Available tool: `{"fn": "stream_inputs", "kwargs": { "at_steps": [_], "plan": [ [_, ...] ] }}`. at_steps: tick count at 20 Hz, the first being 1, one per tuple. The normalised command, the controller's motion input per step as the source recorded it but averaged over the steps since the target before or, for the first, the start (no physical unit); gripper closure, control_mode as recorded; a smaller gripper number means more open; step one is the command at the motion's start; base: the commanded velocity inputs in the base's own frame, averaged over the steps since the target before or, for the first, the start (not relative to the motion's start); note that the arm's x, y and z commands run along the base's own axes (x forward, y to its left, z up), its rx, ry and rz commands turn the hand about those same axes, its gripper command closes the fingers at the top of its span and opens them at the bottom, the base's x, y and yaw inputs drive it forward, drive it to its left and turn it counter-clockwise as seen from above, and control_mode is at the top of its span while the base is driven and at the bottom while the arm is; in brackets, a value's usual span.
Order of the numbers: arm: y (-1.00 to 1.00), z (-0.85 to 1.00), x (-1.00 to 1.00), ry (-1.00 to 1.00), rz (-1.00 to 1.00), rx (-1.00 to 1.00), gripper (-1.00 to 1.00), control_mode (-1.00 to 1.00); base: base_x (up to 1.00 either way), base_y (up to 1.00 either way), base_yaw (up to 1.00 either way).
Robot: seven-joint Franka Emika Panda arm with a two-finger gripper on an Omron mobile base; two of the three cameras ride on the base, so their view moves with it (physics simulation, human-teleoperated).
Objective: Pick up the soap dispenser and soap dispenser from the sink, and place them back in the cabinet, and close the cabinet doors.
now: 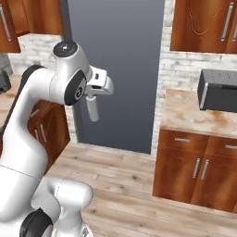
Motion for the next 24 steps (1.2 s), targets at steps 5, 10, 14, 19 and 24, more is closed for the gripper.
{"fn": "stream_inputs", "kwargs": {
  "at_steps": [5, 10, 14, 19, 24],
  "plan": [
    [0.0, 0.0, 0.0, 0.0, 0.0, 0.0, 1.0, 1.0, 0.96, -0.37, 0.04],
    [0.0, 0.0, 0.0, 0.0, 0.0, 0.0, 1.0, 1.0, 1.0, -0.24, 0.0],
    [0.0, 0.0, 0.0, 0.0, 0.0, 0.0, 1.0, 1.0, 1.0, 0.0, 0.0],
    [0.0, 0.0, 0.0, 0.0, 0.0, 0.0, 1.0, 1.0, 0.99, 0.0, 0.02],
    [0.0, 0.0, 0.0, 0.0, 0.0, 0.0, 1.0, 1.0, 0.85, 0.12, 0.04]
  ]
}}
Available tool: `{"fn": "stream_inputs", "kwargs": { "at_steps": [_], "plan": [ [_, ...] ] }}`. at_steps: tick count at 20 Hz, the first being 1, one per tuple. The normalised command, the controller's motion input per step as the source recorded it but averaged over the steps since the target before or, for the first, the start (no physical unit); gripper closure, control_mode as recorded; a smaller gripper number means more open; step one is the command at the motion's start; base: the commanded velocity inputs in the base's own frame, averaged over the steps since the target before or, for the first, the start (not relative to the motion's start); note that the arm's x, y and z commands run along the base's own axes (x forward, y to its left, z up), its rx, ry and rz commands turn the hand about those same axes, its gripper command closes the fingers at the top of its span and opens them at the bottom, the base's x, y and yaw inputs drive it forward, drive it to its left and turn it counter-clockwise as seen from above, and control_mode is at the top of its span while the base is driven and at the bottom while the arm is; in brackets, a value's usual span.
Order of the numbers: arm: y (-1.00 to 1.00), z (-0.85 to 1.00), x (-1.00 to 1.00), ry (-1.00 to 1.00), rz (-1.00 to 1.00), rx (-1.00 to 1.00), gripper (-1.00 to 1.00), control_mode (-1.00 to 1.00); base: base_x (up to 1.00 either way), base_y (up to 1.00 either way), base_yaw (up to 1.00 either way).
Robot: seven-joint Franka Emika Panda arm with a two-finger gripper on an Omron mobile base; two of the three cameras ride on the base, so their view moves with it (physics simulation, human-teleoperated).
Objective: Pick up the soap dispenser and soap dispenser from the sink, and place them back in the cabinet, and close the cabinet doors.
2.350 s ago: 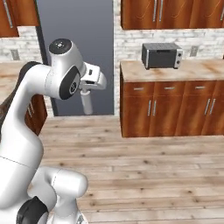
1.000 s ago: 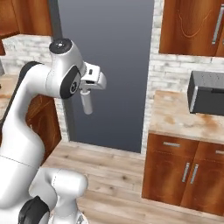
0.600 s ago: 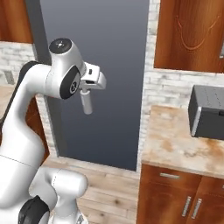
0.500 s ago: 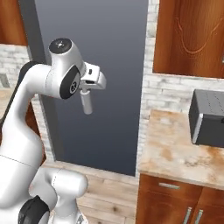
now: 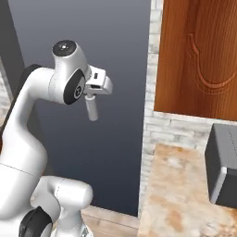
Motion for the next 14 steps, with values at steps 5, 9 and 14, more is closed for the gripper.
{"fn": "stream_inputs", "kwargs": {
  "at_steps": [5, 9, 14],
  "plan": [
    [0.0, 0.0, 0.0, 0.0, 0.0, 0.0, 1.0, 1.0, 0.75, 0.14, 0.07],
    [0.0, 0.0, 0.0, 0.0, 0.0, 0.0, 1.0, 1.0, 0.71, 0.27, 0.08],
    [0.0, 0.0, 0.0, 0.0, 0.0, 0.0, 1.0, 1.0, 0.64, 0.35, 0.07]
  ]
}}
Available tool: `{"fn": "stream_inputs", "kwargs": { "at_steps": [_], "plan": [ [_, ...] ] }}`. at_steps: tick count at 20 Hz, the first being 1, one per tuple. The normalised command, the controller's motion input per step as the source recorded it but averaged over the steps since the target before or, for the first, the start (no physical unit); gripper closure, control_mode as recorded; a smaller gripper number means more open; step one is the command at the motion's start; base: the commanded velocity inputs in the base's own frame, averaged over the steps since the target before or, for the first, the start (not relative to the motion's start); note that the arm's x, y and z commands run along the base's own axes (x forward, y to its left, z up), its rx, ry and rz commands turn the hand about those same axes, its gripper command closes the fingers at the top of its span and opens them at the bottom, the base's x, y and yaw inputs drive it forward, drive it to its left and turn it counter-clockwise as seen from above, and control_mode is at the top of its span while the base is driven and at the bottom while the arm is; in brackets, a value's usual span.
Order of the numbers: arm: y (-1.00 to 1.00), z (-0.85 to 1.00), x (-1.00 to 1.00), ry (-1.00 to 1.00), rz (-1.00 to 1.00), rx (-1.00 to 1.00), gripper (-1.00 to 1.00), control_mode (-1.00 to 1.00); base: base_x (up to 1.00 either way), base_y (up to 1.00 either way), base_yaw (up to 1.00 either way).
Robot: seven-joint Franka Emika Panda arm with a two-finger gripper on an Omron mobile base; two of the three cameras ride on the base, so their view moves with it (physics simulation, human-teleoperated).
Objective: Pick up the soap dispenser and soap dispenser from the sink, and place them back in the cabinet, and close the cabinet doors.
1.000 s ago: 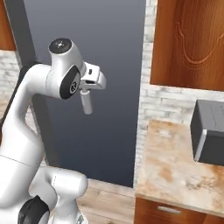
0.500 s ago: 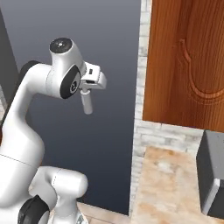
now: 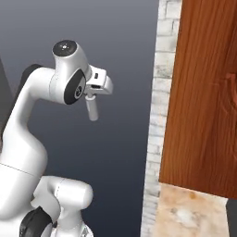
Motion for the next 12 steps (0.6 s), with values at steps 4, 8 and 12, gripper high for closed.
{"fn": "stream_inputs", "kwargs": {
  "at_steps": [4, 8, 12],
  "plan": [
    [0.0, 0.0, 0.0, 0.0, 0.0, 0.0, 1.0, 1.0, 0.43, 0.2, 0.24],
    [0.0, 0.0, 0.0, 0.0, 0.0, 0.0, 1.0, 1.0, 0.01, 0.01, 0.46],
    [0.0, 0.0, 0.0, 0.0, 0.0, 0.0, 1.0, 1.0, 0.0, 0.05, 0.52]
  ]
}}
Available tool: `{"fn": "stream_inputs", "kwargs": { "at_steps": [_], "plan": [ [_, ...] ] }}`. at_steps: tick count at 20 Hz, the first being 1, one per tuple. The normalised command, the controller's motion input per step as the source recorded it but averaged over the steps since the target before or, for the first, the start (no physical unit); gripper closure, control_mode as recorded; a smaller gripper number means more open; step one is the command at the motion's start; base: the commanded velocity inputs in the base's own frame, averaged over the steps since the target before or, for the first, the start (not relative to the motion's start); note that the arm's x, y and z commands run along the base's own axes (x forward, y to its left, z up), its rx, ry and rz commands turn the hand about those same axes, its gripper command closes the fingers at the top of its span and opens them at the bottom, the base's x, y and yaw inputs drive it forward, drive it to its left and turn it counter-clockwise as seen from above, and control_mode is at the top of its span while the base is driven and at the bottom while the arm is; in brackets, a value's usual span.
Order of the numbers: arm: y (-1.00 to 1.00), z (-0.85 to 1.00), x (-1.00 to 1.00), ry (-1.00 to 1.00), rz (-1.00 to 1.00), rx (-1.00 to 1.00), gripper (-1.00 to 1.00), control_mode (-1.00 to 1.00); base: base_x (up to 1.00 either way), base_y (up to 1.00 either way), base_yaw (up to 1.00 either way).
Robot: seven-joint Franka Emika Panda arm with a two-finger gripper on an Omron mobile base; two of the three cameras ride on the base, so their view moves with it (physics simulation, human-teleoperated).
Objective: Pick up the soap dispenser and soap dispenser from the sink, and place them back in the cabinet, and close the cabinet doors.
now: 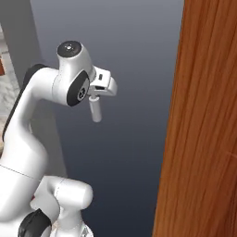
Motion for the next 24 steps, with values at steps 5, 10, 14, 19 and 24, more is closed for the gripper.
{"fn": "stream_inputs", "kwargs": {
  "at_steps": [5, 10, 14, 19, 24],
  "plan": [
    [0.0, 0.0, 0.0, 0.0, 0.0, 0.0, 1.0, 1.0, 0.0, 0.18, 0.49],
    [0.0, 0.0, 0.0, 0.0, 0.0, 0.0, 1.0, 1.0, 0.0, 0.17, 0.5],
    [0.0, 0.0, 0.0, 0.0, 0.0, 0.0, 1.0, 1.0, 0.0, 0.2, 0.5],
    [0.0, 0.0, 0.0, 0.0, 0.0, 0.0, 1.0, 1.0, 0.03, 0.24, 0.47],
    [0.0, 0.0, 0.0, 0.0, 0.0, 0.0, 1.0, 1.0, 0.29, 0.25, 0.37]
  ]
}}
